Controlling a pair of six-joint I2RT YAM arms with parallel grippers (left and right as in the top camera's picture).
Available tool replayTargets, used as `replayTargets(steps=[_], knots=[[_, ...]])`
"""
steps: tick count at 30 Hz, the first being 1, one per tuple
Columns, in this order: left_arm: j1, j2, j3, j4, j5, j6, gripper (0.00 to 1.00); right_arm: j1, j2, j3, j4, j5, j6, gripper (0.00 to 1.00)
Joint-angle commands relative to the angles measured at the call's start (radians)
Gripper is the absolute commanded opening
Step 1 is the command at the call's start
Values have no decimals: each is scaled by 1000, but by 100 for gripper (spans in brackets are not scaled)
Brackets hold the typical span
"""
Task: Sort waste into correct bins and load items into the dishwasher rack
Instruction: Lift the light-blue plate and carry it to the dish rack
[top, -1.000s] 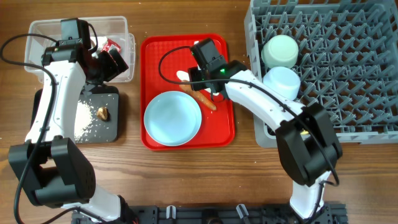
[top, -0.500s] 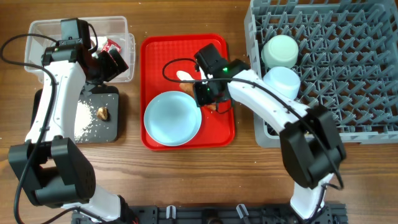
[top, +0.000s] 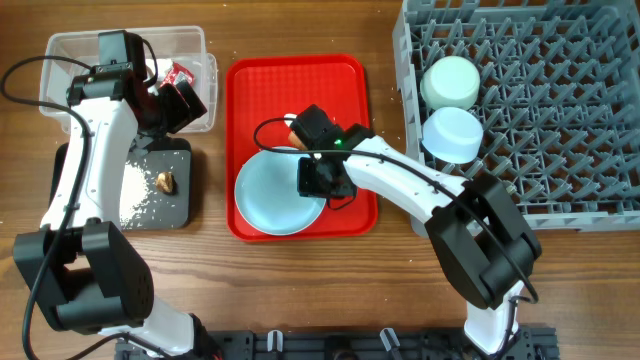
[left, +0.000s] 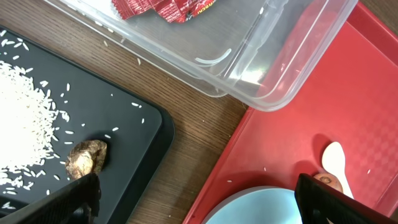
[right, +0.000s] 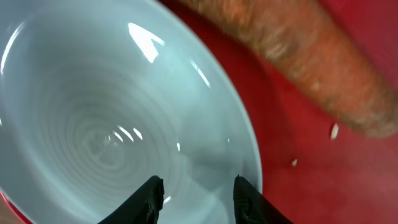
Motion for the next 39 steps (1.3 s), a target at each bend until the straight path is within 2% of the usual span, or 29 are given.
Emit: replayTargets(steps=[1,5,10,17,22,27,32,35,39], knots=[[-3,-18,14,0,-10,6,100,-1,-10,6,17,30,39,41],[-3,-18,14,1,-10,6,100,-3,-133,7,-2,113,28,48],[-3,-18,14,1,-10,6,100,-3,-129,-42,-70,160,74,50],[-3,-18,14,1,-10,6,100,-4,-85,-147,61,53,78,48],[-3,-18,14,1,-10,6,100,-4,-31,-147,146,0,95,33],[-3,-18,14,0,-10,6,100,-15,-3,-147,163,-44,95,6],[-3,-18,14,0,-9,6,100,-18,-4,-142,164,-64,84,4],[-3,-18,14,0,-9,6,100,-30,-38,-120,148,-75,17,4],[-3,-18,14,1,-9,6,100,-61,-219,-103,101,-42,-97,4]])
